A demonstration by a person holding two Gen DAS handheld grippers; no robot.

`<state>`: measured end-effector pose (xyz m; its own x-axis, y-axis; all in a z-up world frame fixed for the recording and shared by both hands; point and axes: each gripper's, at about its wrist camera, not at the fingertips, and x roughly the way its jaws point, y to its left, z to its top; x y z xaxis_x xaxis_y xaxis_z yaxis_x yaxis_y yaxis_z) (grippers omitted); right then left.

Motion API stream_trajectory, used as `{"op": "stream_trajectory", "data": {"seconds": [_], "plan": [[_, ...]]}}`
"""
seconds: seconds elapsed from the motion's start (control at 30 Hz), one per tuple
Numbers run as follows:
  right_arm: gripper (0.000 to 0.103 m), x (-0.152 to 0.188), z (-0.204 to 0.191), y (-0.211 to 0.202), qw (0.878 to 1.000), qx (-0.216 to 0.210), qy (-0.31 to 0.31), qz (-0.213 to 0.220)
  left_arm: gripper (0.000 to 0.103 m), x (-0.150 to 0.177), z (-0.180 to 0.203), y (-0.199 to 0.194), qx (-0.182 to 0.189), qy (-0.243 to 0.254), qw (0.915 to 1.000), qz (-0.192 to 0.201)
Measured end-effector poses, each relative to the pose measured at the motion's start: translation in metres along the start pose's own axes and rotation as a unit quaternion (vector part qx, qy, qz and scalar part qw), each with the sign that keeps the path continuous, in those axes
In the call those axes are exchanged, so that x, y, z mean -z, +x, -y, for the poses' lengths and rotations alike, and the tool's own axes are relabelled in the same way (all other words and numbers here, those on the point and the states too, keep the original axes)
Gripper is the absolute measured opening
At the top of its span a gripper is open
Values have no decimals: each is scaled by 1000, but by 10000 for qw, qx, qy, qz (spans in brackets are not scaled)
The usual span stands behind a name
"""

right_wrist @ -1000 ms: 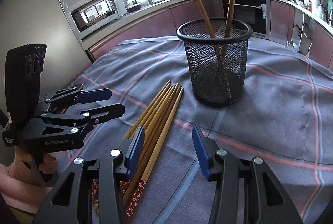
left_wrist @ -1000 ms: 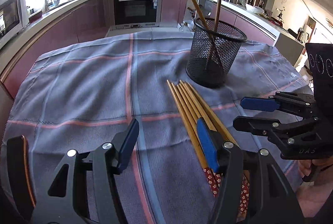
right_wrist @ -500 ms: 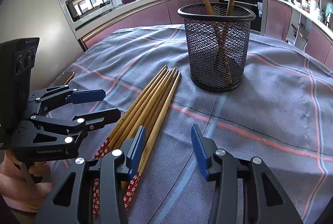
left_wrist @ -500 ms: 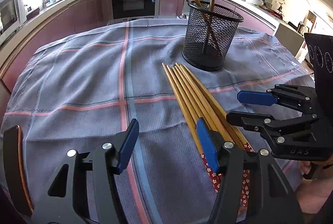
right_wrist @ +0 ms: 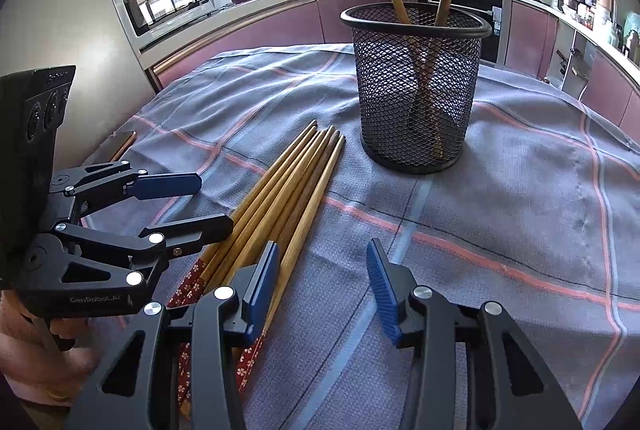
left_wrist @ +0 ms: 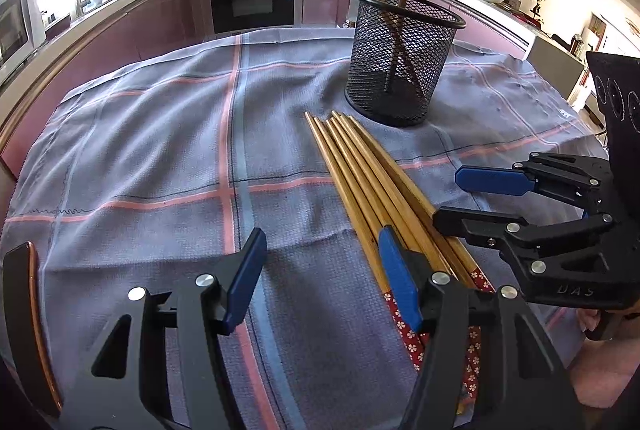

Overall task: Organize utensils
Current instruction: 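Move both open grippers back to the chopstick bundle, then close the right gripper on another chopstick while the left gripper grasps one too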

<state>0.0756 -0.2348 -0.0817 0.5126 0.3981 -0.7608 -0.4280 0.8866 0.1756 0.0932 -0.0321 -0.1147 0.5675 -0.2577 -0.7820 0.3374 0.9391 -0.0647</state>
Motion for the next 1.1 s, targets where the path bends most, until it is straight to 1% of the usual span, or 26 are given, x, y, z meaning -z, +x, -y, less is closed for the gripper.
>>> {"op": "stream_trajectory", "data": {"seconds": [0.33,0.47,0.53,0.83,0.87,1.1], "plan": [[43,0,0,0,10000,71,-48,-28,58,-1,-1,2,30,0,10000,-55],[37,0,2,0,9999,120,-43,-39,58,-1,-2,3,46,29,10000,-67],[36,0,2,1,9999,134,-31,-40,58,0,-3,3,68,24,9999,-72],[35,-3,1,4,9997,228,-55,-44,51,-6,-1,7,-10,69,9999,-120],[35,-4,1,4,9997,241,-56,-44,49,-8,0,9,-9,80,9999,-125],[36,-10,0,9,9996,280,-73,-69,39,-20,0,19,-49,165,9996,-209]]}}
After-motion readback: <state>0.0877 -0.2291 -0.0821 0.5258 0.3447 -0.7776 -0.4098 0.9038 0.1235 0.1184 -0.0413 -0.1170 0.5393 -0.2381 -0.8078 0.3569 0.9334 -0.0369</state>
